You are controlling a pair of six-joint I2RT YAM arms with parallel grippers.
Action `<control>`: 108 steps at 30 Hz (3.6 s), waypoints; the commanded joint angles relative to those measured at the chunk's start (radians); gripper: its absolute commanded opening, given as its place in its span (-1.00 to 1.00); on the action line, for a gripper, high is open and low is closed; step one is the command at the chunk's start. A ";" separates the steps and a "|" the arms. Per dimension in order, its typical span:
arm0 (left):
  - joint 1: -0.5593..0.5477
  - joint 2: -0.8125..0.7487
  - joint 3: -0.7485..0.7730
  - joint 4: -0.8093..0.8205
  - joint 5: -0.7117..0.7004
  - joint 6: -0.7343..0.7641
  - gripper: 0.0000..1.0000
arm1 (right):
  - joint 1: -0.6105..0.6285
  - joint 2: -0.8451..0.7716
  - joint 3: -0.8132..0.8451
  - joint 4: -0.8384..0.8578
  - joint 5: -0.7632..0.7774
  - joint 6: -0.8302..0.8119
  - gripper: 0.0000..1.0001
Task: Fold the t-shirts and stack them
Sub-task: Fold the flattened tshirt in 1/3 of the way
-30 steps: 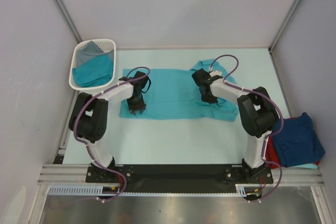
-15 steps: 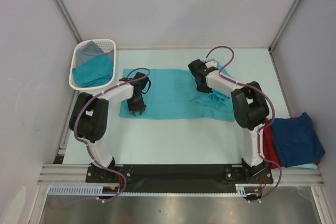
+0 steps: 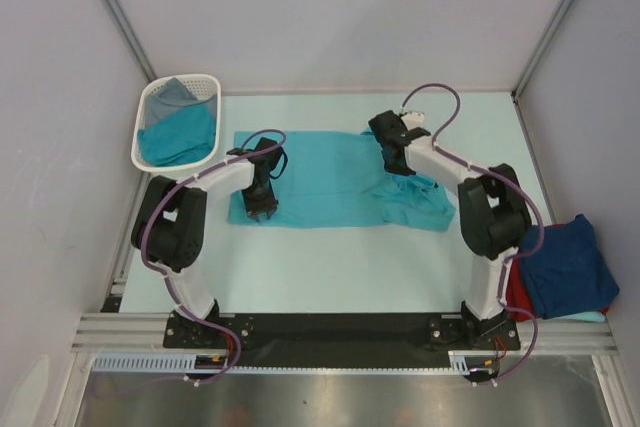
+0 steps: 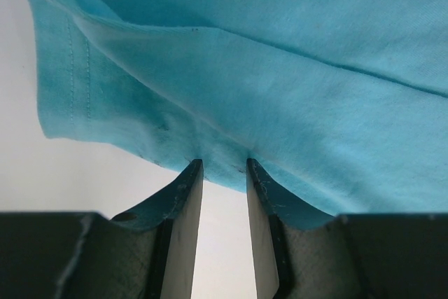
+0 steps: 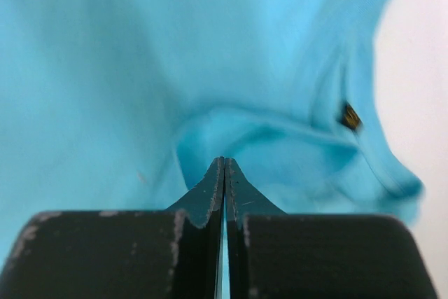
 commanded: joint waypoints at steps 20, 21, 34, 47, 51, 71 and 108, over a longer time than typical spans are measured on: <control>-0.019 -0.043 -0.011 0.021 0.020 0.020 -0.30 | 0.086 -0.157 -0.302 0.004 0.028 0.119 -1.00; -0.019 -0.046 -0.013 0.022 0.022 0.022 -0.30 | 0.080 -0.146 -0.290 0.007 0.032 0.116 -1.00; -0.019 -0.049 -0.030 0.021 0.025 0.017 -0.30 | 0.034 -0.008 -0.101 0.015 0.037 0.065 -1.00; -0.019 -0.035 -0.030 0.021 0.035 0.025 -0.31 | -0.011 0.072 -0.055 0.032 0.026 0.064 -1.00; -0.019 -0.035 -0.036 0.021 0.034 0.028 -0.30 | -0.034 0.125 0.035 0.043 0.015 0.044 -1.00; -0.028 -0.097 -0.048 0.037 0.016 0.007 -0.31 | 0.031 -0.112 -0.058 0.093 0.012 -0.008 0.07; -0.033 -0.199 -0.067 0.044 -0.033 -0.026 -0.32 | 0.052 -0.146 -0.113 0.216 -0.017 -0.048 -0.03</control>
